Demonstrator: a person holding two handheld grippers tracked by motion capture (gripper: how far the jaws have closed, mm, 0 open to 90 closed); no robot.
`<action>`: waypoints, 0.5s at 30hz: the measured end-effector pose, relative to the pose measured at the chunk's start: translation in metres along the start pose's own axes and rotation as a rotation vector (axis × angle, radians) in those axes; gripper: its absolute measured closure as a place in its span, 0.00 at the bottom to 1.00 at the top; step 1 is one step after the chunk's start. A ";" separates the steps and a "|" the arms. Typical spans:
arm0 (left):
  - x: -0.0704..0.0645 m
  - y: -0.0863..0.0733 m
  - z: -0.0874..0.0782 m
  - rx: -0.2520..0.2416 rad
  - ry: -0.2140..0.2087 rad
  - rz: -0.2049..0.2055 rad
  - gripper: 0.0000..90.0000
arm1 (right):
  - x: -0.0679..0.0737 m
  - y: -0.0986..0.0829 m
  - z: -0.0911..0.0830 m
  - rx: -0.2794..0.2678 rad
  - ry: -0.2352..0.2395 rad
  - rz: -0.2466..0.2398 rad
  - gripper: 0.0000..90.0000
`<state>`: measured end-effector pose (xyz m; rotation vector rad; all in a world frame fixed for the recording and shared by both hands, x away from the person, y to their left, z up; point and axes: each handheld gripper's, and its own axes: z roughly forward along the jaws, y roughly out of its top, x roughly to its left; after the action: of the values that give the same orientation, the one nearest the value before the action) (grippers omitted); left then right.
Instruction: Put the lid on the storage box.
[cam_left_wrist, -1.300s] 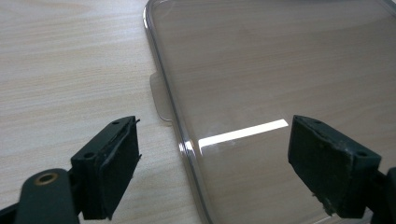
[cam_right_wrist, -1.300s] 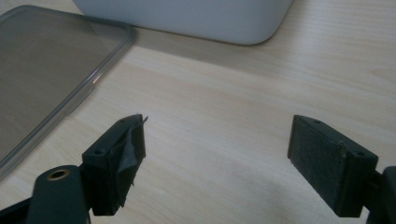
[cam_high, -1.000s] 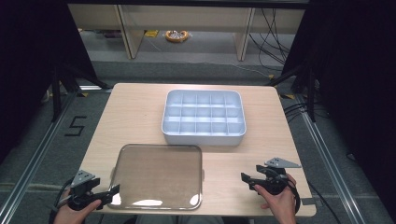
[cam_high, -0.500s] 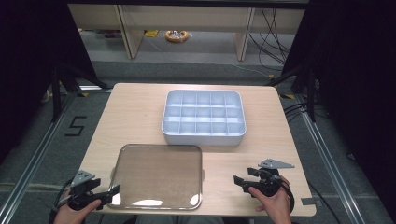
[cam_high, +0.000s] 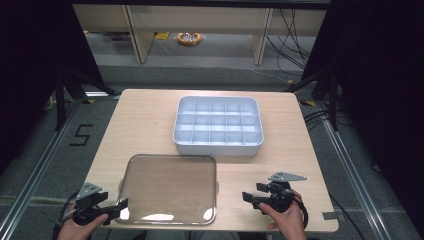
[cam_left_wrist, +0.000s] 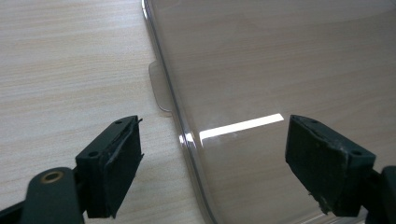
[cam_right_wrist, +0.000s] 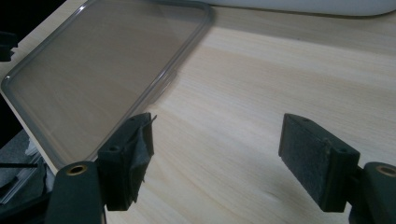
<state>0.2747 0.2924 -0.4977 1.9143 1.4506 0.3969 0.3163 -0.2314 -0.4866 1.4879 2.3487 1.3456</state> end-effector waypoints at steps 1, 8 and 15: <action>0.000 0.000 0.000 0.000 0.000 0.000 0.21 | 0.000 0.000 0.000 0.000 0.000 0.000 0.31; 0.005 0.001 0.002 0.002 -0.019 -0.022 0.25 | 0.006 0.005 0.009 0.010 0.032 -0.030 0.31; 0.015 0.004 0.007 0.019 -0.032 -0.071 0.32 | 0.015 0.011 0.023 0.023 0.095 -0.008 0.33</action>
<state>0.2874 0.3036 -0.5024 1.8701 1.5018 0.3192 0.3267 -0.2032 -0.4878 1.4497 2.4324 1.4222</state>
